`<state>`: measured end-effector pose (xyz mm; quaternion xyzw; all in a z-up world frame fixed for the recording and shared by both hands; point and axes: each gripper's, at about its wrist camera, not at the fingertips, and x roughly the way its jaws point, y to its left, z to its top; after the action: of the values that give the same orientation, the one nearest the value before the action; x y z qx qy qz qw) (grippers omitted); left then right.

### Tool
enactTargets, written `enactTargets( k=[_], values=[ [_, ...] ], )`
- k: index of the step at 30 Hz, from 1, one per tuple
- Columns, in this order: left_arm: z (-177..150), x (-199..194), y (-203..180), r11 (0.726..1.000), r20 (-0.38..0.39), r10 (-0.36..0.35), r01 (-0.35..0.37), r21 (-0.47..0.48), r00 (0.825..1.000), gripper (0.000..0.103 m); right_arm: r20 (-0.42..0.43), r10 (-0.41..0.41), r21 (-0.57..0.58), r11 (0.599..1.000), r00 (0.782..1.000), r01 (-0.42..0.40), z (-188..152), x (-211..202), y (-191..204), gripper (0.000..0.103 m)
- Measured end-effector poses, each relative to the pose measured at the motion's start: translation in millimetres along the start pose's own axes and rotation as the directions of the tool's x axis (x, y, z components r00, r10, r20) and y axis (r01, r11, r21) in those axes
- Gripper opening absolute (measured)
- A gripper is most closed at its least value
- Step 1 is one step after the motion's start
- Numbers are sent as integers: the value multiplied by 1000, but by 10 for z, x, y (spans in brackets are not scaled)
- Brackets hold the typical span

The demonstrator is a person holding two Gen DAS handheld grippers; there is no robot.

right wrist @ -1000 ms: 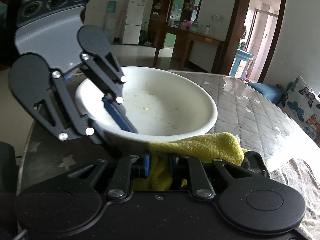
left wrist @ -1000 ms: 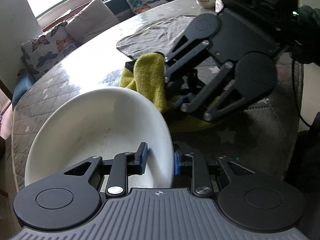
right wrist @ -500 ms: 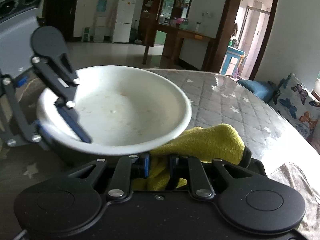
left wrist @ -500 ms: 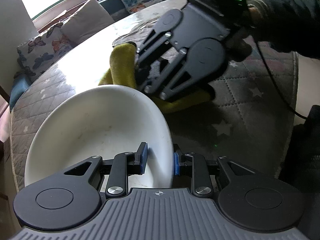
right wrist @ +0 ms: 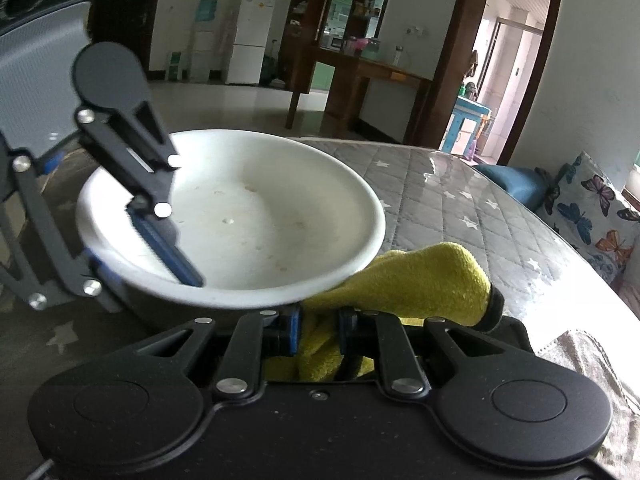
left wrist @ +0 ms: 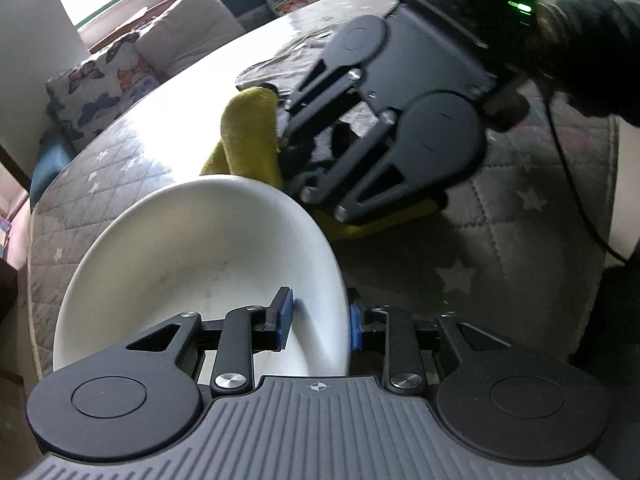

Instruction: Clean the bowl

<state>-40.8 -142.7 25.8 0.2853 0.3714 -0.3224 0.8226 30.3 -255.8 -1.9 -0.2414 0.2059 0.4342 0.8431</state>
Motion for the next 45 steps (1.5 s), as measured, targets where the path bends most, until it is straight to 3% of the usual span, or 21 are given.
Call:
enactTargets(
  k=[13,20,36,45],
  values=[
    [72,18,-13,1000,-4,17,-17,9,1000,30,13,54,-39,998,998,-53,-83,-232,231,19],
    [-38,-57,-48,999,5,-12,12,39,1000,28,12,71,-84,994,997,-70,-81,-321,325,19],
    [-219,-179,-74,994,10,-67,66,91,998,27,7,42,-86,995,999,-41,8,-150,137,19],
    [-256,-190,-71,996,15,-74,73,59,997,27,18,18,-57,998,1000,-17,21,-29,8,19]
  ],
)
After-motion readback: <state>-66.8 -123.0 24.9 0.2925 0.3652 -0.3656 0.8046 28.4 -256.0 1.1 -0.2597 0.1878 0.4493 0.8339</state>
